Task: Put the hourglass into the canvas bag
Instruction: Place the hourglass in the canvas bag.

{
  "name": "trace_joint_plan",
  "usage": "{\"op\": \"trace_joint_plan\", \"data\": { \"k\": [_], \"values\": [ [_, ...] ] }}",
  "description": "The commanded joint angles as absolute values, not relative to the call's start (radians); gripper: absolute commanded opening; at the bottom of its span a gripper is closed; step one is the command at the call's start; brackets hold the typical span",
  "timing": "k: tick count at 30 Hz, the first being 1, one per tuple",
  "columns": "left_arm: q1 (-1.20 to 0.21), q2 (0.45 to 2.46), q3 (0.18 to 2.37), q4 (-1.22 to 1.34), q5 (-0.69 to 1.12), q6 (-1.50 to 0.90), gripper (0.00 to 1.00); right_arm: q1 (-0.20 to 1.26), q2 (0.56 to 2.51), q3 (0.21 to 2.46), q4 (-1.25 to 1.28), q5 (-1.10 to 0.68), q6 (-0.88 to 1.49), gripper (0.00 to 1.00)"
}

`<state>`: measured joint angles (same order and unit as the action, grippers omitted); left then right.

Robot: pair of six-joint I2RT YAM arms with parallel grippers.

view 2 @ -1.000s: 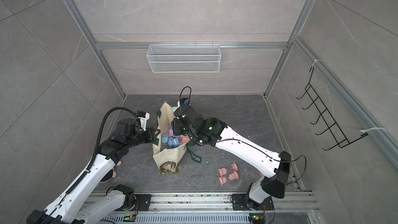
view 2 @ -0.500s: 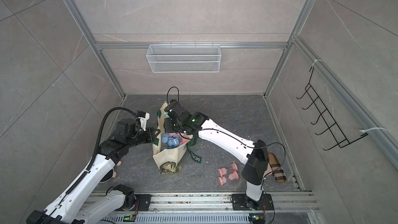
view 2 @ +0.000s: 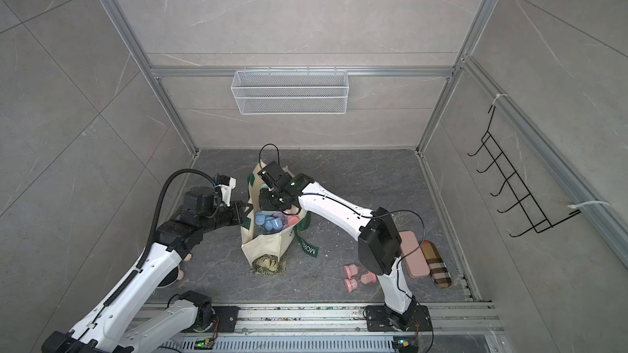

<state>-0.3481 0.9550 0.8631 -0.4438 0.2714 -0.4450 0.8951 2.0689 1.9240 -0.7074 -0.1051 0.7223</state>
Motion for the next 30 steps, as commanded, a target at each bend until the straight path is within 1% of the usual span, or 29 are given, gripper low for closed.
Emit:
{"op": "trace_joint_plan", "data": {
  "k": [1,19,20,24,26,30],
  "values": [
    [-0.35,0.938,0.86,-0.438,0.308,-0.433,0.0,0.894,2.124,1.993,-0.765,-0.123,0.731,0.0],
    [-0.35,0.93,0.862,-0.437,0.311,-0.431,0.0,0.9,2.292,2.134,-0.883,-0.124,0.719,0.0],
    [-0.35,0.931,0.863,-0.439,0.31,-0.43,0.0,0.901,2.3,2.144,-0.892,-0.123,0.716,0.04],
    [-0.349,0.921,0.858,-0.435,0.309,-0.431,0.0,0.905,2.321,2.171,-0.917,-0.104,0.712,0.26],
    [-0.35,0.924,0.861,-0.434,0.31,-0.431,0.0,0.91,2.32,2.171,-0.914,-0.104,0.712,0.34],
    [-0.35,0.924,0.862,-0.437,0.309,-0.43,0.0,0.914,2.324,2.191,-0.931,-0.083,0.703,0.45]
  ]
}}
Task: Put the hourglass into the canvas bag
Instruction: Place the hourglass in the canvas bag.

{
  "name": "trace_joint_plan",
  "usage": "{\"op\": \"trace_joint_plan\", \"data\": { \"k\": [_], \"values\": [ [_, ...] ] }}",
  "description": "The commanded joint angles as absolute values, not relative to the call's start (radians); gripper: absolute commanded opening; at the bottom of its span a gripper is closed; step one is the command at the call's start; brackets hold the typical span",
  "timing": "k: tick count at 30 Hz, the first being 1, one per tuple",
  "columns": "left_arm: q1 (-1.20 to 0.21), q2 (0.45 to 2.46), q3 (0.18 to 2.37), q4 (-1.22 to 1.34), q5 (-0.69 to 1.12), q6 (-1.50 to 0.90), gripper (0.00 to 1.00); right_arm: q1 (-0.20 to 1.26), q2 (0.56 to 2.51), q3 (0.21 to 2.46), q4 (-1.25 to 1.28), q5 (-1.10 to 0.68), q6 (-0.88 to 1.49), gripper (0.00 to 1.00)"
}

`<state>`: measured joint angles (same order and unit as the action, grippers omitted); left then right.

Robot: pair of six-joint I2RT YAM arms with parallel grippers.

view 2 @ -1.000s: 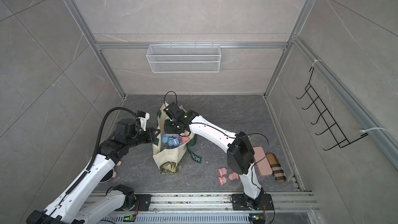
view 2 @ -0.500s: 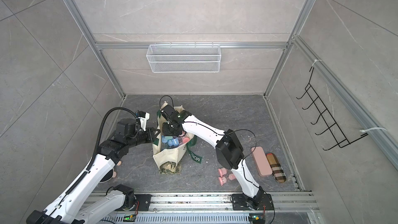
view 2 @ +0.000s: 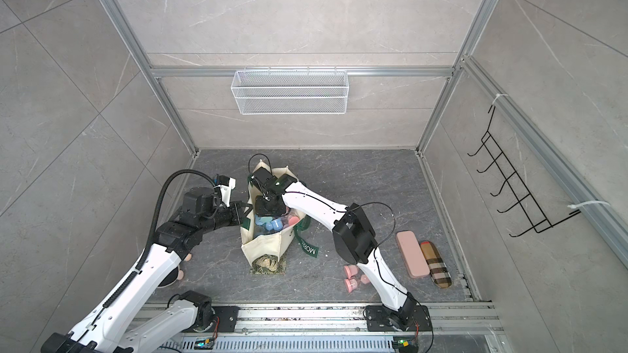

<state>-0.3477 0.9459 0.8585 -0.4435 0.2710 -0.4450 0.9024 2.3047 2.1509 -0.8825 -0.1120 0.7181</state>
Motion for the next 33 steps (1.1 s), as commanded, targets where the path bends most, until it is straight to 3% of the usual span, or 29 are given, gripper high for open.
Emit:
{"op": "trace_joint_plan", "data": {
  "k": [1,6,33],
  "values": [
    [-0.35,0.922,0.86,-0.435,0.309,-0.43,0.0,0.915,2.322,2.189,-0.932,-0.081,0.704,0.46],
    [-0.35,0.921,0.862,-0.437,0.307,-0.428,0.0,0.926,2.312,2.197,-0.933,-0.069,0.7,0.54],
    [-0.35,0.917,0.858,-0.437,0.308,-0.431,0.0,0.967,2.138,2.145,-0.971,0.111,0.69,0.7]
  ]
}}
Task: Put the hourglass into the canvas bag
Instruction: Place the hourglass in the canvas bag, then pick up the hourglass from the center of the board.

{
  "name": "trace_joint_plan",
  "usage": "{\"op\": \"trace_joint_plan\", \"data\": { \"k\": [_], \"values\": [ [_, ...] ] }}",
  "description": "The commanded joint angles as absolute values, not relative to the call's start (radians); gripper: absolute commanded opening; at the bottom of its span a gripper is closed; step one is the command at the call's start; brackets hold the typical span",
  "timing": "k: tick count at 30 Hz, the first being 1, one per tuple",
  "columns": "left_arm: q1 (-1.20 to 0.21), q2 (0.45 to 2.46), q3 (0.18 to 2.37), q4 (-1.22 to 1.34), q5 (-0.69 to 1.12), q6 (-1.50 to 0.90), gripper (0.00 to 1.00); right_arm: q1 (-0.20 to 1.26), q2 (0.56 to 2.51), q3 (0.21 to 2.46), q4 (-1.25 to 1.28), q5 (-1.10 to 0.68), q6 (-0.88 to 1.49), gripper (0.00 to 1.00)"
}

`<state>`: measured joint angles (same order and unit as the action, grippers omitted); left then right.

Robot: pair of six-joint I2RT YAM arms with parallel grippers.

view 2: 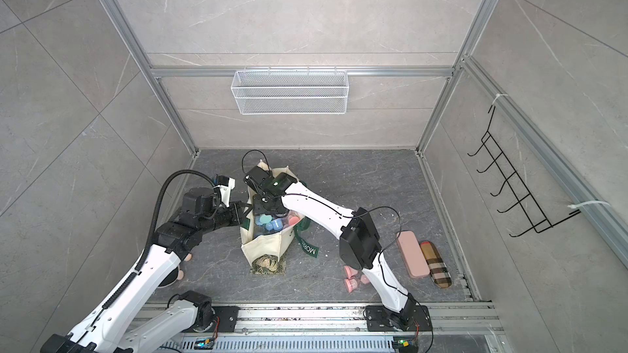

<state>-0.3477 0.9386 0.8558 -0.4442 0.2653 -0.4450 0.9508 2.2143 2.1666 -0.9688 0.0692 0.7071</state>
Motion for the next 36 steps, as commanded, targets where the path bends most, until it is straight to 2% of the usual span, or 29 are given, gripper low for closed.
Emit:
{"op": "trace_joint_plan", "data": {
  "k": [1,4,12,17,26,36],
  "values": [
    [-0.35,0.918,0.86,-0.437,0.309,-0.431,0.0,0.973,2.113,2.126,-0.956,0.126,0.683,0.72],
    [-0.35,0.918,0.86,-0.438,0.31,-0.432,0.0,0.981,2.039,2.075,-0.922,0.158,0.67,0.77],
    [-0.349,0.923,0.86,-0.438,0.31,-0.432,0.0,0.99,1.833,1.916,-0.848,0.23,0.653,0.78],
    [-0.35,0.92,0.859,-0.439,0.303,-0.43,0.0,0.992,1.626,1.733,-0.791,0.327,0.661,0.76],
    [-0.35,0.926,0.862,-0.441,0.305,-0.431,0.0,0.993,1.31,1.47,-0.954,0.528,0.788,0.68],
    [-0.351,0.933,0.862,-0.437,0.306,-0.431,0.0,0.993,1.177,1.137,-1.087,0.547,1.113,0.5]
  ]
}}
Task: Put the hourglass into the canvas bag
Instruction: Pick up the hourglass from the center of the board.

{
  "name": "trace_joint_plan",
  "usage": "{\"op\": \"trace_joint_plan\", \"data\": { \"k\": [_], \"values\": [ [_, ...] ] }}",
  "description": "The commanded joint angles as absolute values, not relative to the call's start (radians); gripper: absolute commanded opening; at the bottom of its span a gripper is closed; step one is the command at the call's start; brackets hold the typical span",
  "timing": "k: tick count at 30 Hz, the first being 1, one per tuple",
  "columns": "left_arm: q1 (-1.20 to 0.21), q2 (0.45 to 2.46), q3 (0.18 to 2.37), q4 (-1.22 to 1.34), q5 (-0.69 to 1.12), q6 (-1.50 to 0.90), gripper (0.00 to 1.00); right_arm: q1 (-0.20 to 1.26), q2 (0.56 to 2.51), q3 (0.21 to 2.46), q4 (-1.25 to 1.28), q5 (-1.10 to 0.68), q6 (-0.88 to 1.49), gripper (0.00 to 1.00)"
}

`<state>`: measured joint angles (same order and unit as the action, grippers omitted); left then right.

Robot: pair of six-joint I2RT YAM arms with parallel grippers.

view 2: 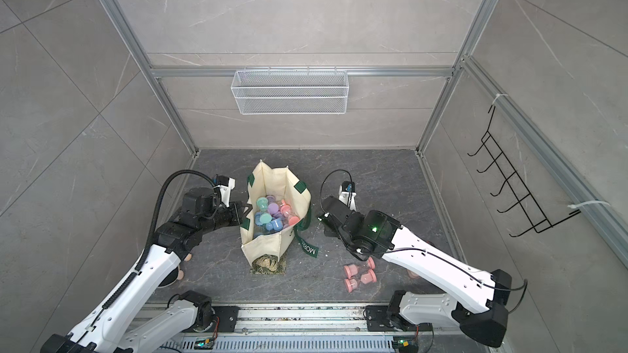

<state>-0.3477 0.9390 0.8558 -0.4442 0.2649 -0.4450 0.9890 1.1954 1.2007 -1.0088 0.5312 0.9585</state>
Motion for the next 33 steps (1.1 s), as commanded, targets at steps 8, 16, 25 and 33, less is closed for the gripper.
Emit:
{"op": "trace_joint_plan", "data": {
  "k": [8,16,25,33],
  "values": [
    [-0.35,0.932,0.858,-0.434,0.306,-0.435,0.0,0.992,1.177,0.996,-1.103,0.512,1.252,0.46],
    [-0.35,0.93,0.859,-0.434,0.304,-0.432,0.0,0.991,1.22,0.917,-1.071,0.457,1.335,0.45],
    [-0.35,0.932,0.862,-0.435,0.305,-0.43,0.0,0.984,1.259,0.841,-1.017,0.405,1.379,0.45],
    [-0.35,0.93,0.861,-0.436,0.304,-0.432,0.0,0.96,1.264,0.765,-0.961,0.364,1.394,0.45]
  ]
}}
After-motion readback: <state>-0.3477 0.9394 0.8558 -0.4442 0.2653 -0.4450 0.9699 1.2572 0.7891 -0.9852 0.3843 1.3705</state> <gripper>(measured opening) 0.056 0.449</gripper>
